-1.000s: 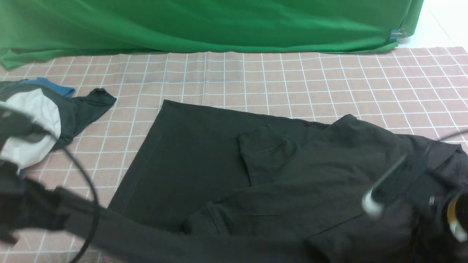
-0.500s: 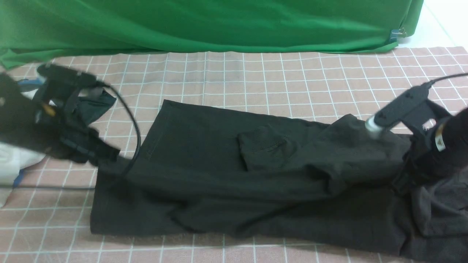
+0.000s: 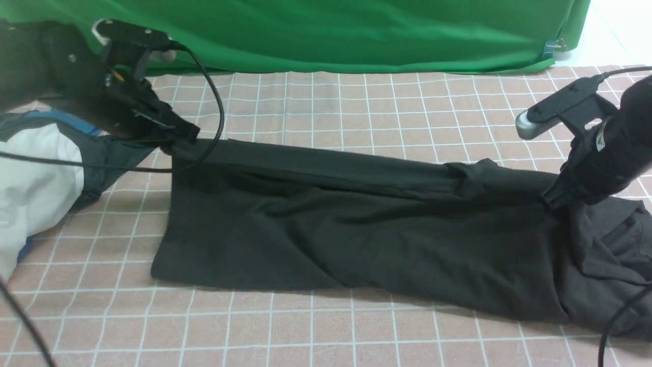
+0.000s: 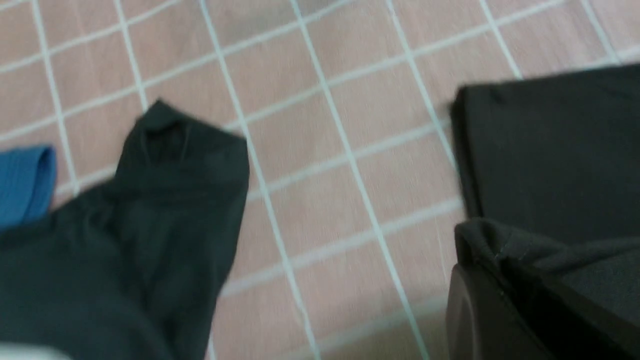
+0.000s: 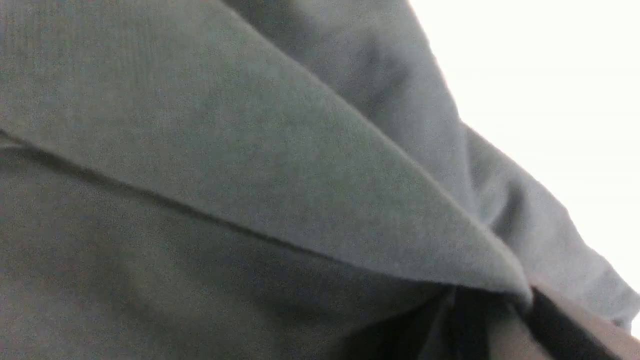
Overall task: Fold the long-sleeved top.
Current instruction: Use both arms to drag the lower edge of the fabric forward and fold it over the upper edge
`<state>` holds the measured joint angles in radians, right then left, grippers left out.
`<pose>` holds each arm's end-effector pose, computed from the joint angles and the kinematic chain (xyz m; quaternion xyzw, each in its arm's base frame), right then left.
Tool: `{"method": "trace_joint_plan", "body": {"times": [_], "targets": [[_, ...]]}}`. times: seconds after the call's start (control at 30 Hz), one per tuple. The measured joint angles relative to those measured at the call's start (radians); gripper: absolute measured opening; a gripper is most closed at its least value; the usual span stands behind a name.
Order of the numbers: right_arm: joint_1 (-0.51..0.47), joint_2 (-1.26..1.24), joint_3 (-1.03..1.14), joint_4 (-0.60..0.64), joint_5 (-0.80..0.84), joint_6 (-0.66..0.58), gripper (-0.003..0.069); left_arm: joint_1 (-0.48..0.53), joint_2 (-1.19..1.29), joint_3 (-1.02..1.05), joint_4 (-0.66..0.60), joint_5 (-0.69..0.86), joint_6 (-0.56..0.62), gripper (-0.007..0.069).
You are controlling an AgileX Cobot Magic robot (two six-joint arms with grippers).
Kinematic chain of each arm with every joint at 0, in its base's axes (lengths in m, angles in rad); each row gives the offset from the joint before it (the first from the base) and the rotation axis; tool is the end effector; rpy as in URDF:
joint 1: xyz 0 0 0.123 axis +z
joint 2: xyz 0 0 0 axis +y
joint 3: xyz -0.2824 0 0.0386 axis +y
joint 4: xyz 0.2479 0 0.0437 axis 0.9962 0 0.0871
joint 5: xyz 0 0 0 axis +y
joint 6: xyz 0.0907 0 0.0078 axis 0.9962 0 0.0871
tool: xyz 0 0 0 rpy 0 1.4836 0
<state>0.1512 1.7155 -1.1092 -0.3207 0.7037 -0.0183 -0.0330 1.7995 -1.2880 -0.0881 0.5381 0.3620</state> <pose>0.3389 0.0328 0.2085 -0.1839 0.9601 -0.1112 0.1787 0.3908 -0.0170 0.2315 0.1583 0.9404 0.0166 0.3006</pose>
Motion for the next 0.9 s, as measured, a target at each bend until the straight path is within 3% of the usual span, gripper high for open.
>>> {"method": "trace_joint_plan", "body": {"times": [0.27, 0.33, 0.47, 0.57, 0.63, 0.73, 0.77, 0.9], "targets": [[-0.047, 0.075, -0.022, 0.003, -0.083, 0.018, 0.0052, -0.004, 0.138, -0.099, -0.026, -0.056, 0.004, 0.0035], [-0.049, 0.083, -0.022, 0.003, -0.094, 0.025, 0.0082, -0.005, 0.162, -0.105, -0.034, -0.097, 0.004, 0.0035], [-0.050, 0.081, -0.023, -0.009, -0.105, 0.044, 0.0235, -0.005, 0.179, -0.105, -0.043, -0.159, 0.024, 0.0050], [-0.052, 0.057, -0.023, -0.021, -0.079, 0.078, 0.0462, -0.004, 0.187, -0.108, -0.097, -0.212, 0.098, 0.0118], [-0.052, 0.042, -0.023, -0.020, -0.061, 0.089, 0.0489, -0.004, 0.188, -0.109, -0.112, -0.224, 0.115, 0.0148], [-0.049, -0.017, -0.023, -0.005, 0.003, 0.122, 0.0485, -0.004, 0.190, -0.111, -0.139, -0.254, 0.134, 0.0242], [-0.042, -0.072, -0.019, 0.034, 0.052, 0.126, 0.0437, -0.004, 0.190, -0.112, -0.146, -0.270, 0.138, 0.0313], [0.015, -0.189, 0.053, 0.178, 0.052, 0.083, 0.0300, -0.004, 0.183, -0.113, -0.155, -0.249, 0.139, 0.0430]]}}
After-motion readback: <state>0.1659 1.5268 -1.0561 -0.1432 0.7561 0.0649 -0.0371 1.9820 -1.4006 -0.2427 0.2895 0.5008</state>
